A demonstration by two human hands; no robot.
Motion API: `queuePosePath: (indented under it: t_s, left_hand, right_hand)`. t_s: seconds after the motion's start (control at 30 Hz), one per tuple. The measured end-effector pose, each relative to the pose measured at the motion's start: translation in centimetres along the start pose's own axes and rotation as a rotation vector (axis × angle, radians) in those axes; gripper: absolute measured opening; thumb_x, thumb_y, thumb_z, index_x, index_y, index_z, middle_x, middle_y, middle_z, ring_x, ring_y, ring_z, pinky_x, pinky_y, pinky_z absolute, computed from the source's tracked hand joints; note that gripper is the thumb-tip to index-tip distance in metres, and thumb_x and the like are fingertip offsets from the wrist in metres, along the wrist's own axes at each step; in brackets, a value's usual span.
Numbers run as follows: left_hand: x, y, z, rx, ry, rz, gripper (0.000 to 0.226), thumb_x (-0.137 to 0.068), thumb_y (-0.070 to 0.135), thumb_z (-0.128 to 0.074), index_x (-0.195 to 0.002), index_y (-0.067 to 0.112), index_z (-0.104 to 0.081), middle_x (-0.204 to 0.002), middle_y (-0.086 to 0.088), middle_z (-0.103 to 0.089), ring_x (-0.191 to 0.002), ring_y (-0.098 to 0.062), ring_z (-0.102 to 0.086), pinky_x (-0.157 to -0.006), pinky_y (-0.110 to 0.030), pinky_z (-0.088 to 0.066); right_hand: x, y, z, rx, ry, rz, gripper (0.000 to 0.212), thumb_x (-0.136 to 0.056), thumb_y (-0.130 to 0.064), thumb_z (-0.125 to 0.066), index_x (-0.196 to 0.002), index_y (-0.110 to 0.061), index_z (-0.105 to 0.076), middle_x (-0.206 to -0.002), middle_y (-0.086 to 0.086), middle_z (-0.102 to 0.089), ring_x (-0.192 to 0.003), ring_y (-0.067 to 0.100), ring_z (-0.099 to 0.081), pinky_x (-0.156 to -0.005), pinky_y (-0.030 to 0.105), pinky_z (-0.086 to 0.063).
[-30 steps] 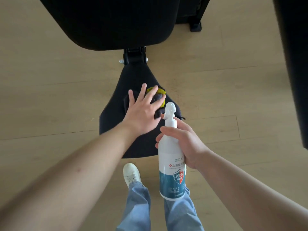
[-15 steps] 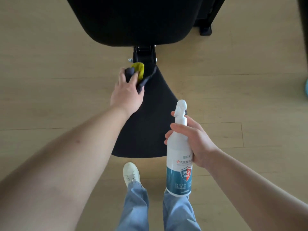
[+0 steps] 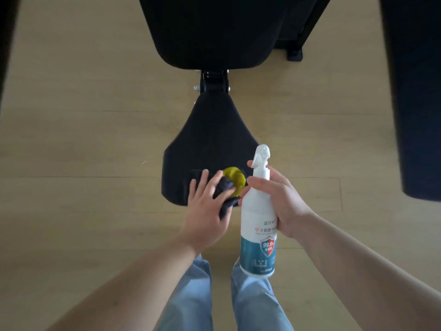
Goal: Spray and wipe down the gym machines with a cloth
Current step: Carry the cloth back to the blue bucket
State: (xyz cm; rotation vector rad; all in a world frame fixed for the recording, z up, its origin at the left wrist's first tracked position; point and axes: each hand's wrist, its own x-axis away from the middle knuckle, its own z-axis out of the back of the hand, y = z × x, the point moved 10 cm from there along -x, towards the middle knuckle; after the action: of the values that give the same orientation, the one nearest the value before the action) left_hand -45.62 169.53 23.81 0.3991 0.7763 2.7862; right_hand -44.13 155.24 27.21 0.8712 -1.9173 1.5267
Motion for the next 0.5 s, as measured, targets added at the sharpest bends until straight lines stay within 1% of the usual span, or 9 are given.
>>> queuePosePath:
  t_s: [0.07,0.1,0.13,0.17,0.2,0.23,0.27,0.37,0.5]
  left_hand:
    - [0.9,1.2,-0.4,0.207,-0.074,0.073,0.037,-0.102,0.032,-0.047,-0.134,0.027,-0.066,-0.163,0.005,-0.036,-0.157,-0.022,-0.014,-0.128,-0.047,-0.007]
    - [1.4,1.6,-0.3,0.322,-0.131,0.155,0.035,-0.104,0.028,-0.048,-0.135,0.025,-0.065,-0.159,0.008,-0.041,-0.155,-0.018,-0.021,-0.128,-0.042,-0.012]
    - [1.9,1.6,0.0,0.457,-0.163,0.271,0.032,-0.105,0.026,-0.049,-0.133,0.024,-0.064,-0.148,0.008,-0.052,-0.146,-0.017,-0.037,-0.125,-0.04,-0.024]
    - [2.4,1.5,0.7,0.611,-0.167,0.406,0.026,-0.105,0.026,-0.049,-0.125,0.024,-0.066,-0.127,0.007,-0.064,-0.125,-0.018,-0.056,-0.114,-0.041,-0.041]
    - [2.9,1.6,1.5,0.768,-0.148,0.542,0.02,-0.104,0.025,-0.049,-0.112,0.02,-0.067,-0.1,0.003,-0.07,-0.097,-0.02,-0.064,-0.098,-0.045,-0.053]
    - [3.3,1.9,2.1,0.9,-0.127,0.637,0.02,-0.104,0.025,-0.049,-0.101,0.013,-0.065,-0.079,-0.003,-0.066,-0.078,-0.024,-0.062,-0.085,-0.048,-0.058]
    - [3.5,2.3,2.6,0.992,-0.121,0.695,0.023,-0.104,0.023,-0.049,-0.094,0.007,-0.063,-0.07,-0.011,-0.062,-0.07,-0.029,-0.061,-0.082,-0.055,-0.059]
    - [4.2,5.0,3.9,1.12,-0.196,0.732,0.033,-0.107,0.025,-0.046,-0.105,-0.002,-0.064,-0.077,-0.021,-0.065,-0.077,-0.034,-0.066,-0.089,-0.059,-0.057]
    - [4.9,9.5,4.7,1.135,-0.317,0.707,0.026,-0.106,0.035,-0.05,-0.115,0.017,-0.068,-0.092,-0.009,-0.076,-0.083,-0.022,-0.074,-0.079,-0.049,-0.061]
  right_hand:
    - [1.4,-0.1,0.6,-0.023,0.031,0.004,0.056,-0.078,-0.028,-0.073,-0.133,-0.03,-0.06,-0.087,0.02,-0.07,-0.079,0.034,-0.066,-0.074,0.043,-0.055]
    - [2.3,0.0,0.9,-0.029,0.048,0.001,0.057,-0.078,-0.029,-0.073,-0.134,-0.029,-0.06,-0.087,0.019,-0.071,-0.079,0.034,-0.066,-0.074,0.042,-0.055]
    - [3.3,0.3,1.1,-0.03,0.067,-0.003,0.056,-0.078,-0.029,-0.074,-0.133,-0.029,-0.06,-0.087,0.02,-0.071,-0.08,0.035,-0.066,-0.075,0.043,-0.054]
    - [4.4,0.6,1.3,-0.031,0.085,-0.009,0.054,-0.079,-0.029,-0.074,-0.131,-0.028,-0.061,-0.088,0.02,-0.072,-0.081,0.036,-0.066,-0.076,0.045,-0.054]
    - [5.4,0.8,1.4,-0.033,0.101,-0.012,0.05,-0.081,-0.028,-0.075,-0.128,-0.027,-0.062,-0.089,0.021,-0.072,-0.082,0.036,-0.066,-0.078,0.047,-0.054]
    - [6.4,1.0,1.5,-0.039,0.119,-0.011,0.042,-0.083,-0.027,-0.075,-0.124,-0.024,-0.064,-0.089,0.021,-0.072,-0.081,0.037,-0.066,-0.078,0.047,-0.054]
    - [7.6,1.0,1.6,-0.044,0.136,-0.005,0.034,-0.085,-0.026,-0.074,-0.118,-0.021,-0.065,-0.088,0.022,-0.072,-0.081,0.036,-0.065,-0.077,0.046,-0.054]
    - [11.6,1.0,2.6,-0.012,0.208,0.032,0.016,-0.089,-0.026,-0.071,-0.103,-0.019,-0.066,-0.087,0.02,-0.073,-0.074,0.031,-0.064,-0.073,0.042,-0.053]
    - [16.7,1.0,5.2,0.189,0.329,0.055,0.008,-0.098,-0.021,-0.063,-0.098,-0.014,-0.066,-0.089,0.006,-0.08,-0.072,0.022,-0.068,-0.074,0.042,-0.059]
